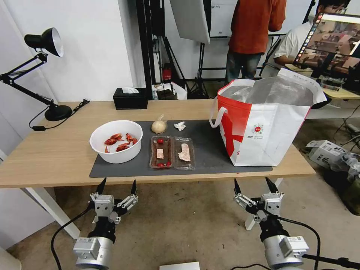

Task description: Pick up the trash from the table and place it into the takeout bag.

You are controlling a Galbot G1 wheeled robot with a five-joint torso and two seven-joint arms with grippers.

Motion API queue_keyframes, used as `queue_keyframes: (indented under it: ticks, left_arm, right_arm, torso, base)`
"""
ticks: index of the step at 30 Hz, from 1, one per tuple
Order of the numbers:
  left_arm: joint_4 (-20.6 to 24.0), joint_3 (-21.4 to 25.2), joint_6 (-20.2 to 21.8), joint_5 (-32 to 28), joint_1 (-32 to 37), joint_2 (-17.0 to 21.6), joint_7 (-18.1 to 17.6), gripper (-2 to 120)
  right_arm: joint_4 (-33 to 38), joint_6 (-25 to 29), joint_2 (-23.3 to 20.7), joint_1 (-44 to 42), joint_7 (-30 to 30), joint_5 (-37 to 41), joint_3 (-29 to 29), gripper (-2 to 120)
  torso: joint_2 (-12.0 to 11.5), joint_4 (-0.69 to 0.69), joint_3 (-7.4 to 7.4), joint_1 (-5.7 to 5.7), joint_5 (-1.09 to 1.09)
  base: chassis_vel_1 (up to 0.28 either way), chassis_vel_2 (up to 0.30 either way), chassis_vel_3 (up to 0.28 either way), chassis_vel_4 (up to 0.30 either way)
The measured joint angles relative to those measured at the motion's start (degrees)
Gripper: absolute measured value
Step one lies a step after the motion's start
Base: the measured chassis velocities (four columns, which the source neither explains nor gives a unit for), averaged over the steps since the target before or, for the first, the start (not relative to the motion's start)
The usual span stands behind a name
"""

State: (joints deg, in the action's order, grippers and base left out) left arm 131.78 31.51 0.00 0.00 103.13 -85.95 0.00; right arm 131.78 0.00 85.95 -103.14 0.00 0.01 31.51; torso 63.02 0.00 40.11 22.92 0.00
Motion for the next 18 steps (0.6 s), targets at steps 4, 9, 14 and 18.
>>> queue_keyframes:
  ticks: [4,9,14,18]
  left_arm:
    - [0.0,0.0,0.0,0.0,0.0,0.0,0.0,100]
    - [0.0,0.0,0.0,0.0,0.0,0.0,0.0,100]
    - [0.0,0.0,0.0,0.0,0.0,0.0,0.0,100]
    - [1.0,0.8,3.0,-2.6,-0.2,-0.1,-0.7,100]
  right_arm:
    - [0.0,0.0,0.0,0.0,0.0,0.0,0.0,100]
    - [0.0,0.0,0.0,0.0,0.0,0.0,0.0,100]
    - [0.0,-0.2,-0.2,0.0,0.0,0.2,0.0,100]
    - [1.7,-5.0,-2.8,0.3,-0.1,3.7,1.3,100]
  torso:
    - [0.0,0.00,0.00,0.00,0.00]
    - [0.0,0.00,0.00,0.00,0.00]
    - [0.0,0.00,0.00,0.00,0.00]
    - [0.0,-0.01,0.00,0.00,0.00]
  base:
    - [0.000,0.000,0.000,0.000]
    - [0.000,0.000,0.000,0.000]
    - [0.000,0.000,0.000,0.000]
    - [0.000,0.000,0.000,0.000]
